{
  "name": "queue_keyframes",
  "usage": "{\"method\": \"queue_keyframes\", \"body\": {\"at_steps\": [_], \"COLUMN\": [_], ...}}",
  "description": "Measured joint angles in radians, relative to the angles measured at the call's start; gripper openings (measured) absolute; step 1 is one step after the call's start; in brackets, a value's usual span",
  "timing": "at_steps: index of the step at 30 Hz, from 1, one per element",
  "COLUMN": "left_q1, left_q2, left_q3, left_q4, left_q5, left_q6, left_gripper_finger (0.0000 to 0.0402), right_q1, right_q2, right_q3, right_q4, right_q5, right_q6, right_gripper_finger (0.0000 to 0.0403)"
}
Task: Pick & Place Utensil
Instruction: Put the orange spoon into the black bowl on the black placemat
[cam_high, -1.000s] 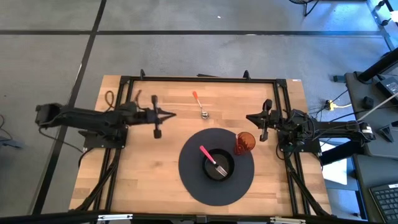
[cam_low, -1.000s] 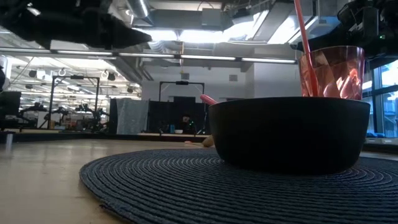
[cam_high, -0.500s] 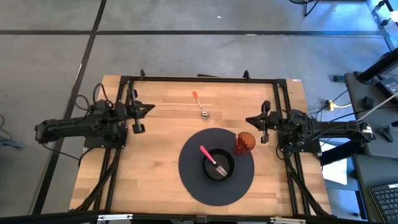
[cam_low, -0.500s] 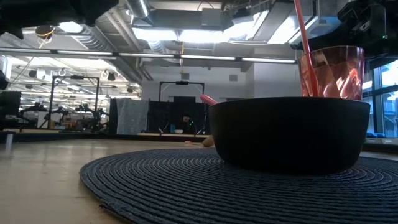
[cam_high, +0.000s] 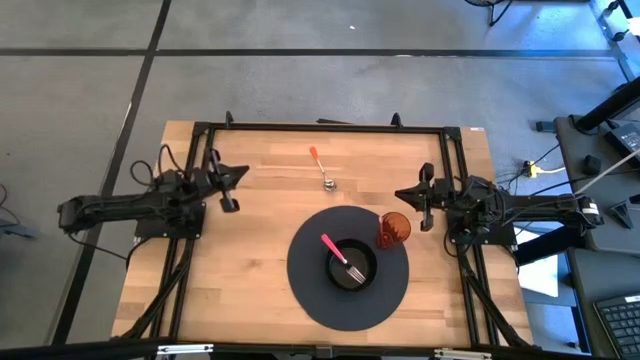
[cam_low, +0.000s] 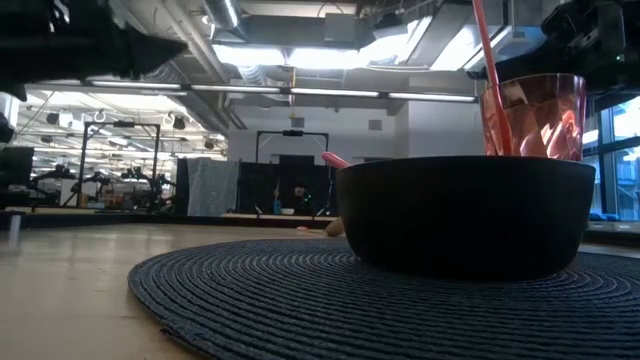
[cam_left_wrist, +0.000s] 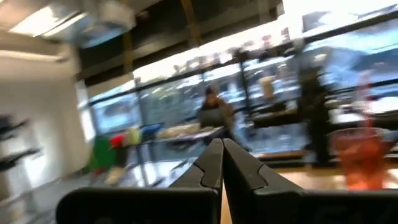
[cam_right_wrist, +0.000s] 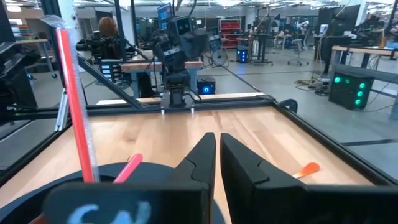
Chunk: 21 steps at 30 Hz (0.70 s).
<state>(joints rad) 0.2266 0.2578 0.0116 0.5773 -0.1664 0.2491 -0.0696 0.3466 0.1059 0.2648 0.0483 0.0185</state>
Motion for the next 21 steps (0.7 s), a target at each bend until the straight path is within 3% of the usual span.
{"method": "queue_keyframes", "body": {"at_steps": [2, 9, 21], "left_q1": [0.009, 0.020, 0.020], "left_q2": [-0.001, 0.000, 0.000], "left_q3": [-0.003, -0.003, -0.003], "left_q4": [0.003, -0.012, -0.013], "left_q5": [-0.039, -0.022, -0.026], "left_q6": [-0.015, -0.029, -0.013], "left_gripper_finger": [0.0002, 0.0003, 0.0003], "right_q1": [0.000, 0.000, 0.000], "right_q2": [0.000, 0.006, 0.020], "right_q3": [0.000, 0.000, 0.000], "right_q4": [-0.006, -0.023, -0.023], "right_q5": [0.000, -0.026, -0.023], "right_q6": [0.004, 0.023, 0.012], "right_gripper_finger": [0.0026, 0.0005, 0.0013]}}
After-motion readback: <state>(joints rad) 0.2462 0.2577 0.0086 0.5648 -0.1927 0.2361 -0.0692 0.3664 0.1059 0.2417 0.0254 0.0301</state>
